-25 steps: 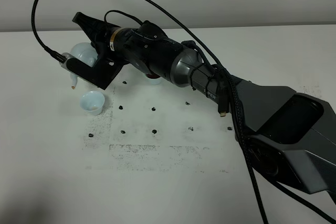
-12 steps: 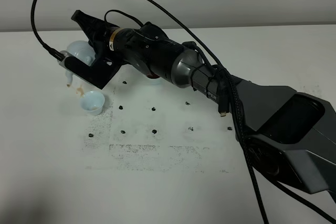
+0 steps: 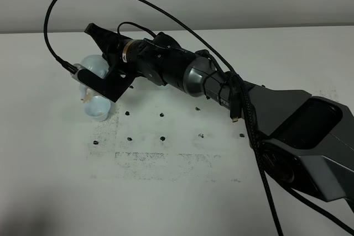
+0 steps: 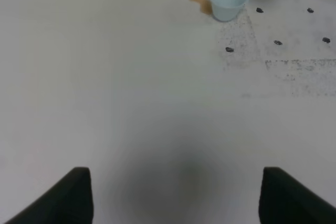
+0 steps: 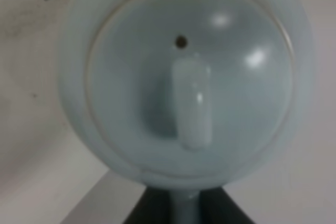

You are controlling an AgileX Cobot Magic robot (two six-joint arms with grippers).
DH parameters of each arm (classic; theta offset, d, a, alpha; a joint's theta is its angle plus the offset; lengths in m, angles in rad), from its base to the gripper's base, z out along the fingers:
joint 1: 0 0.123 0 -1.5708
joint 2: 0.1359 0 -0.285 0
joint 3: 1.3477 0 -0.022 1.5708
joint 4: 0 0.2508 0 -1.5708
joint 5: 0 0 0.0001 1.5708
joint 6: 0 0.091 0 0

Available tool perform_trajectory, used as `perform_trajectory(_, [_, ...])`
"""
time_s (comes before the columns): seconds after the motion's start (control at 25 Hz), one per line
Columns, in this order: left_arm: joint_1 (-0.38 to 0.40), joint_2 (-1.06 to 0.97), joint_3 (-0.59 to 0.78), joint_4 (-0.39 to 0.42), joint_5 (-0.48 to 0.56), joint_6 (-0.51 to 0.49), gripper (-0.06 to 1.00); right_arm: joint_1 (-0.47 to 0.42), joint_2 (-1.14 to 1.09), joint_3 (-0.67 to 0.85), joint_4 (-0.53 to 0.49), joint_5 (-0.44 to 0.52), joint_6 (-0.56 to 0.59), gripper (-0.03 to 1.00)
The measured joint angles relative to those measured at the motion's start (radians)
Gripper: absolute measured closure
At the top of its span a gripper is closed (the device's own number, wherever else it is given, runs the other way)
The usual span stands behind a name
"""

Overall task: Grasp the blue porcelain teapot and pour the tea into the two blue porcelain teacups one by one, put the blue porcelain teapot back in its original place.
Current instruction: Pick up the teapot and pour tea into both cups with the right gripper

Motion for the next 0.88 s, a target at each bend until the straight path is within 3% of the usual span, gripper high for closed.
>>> perform_trajectory(0.2, [0.0,0.0,0.0,0.0,0.0,0.0,0.28,-0.009,0.0,0.0,0.0,-0.041,-0.008,0.88])
perform_trajectory(0.88, [0.0,0.0,0.0,0.0,0.0,0.0,0.28,-0.025,0.0,0.0,0.025,-0.012,-0.1,0.88])
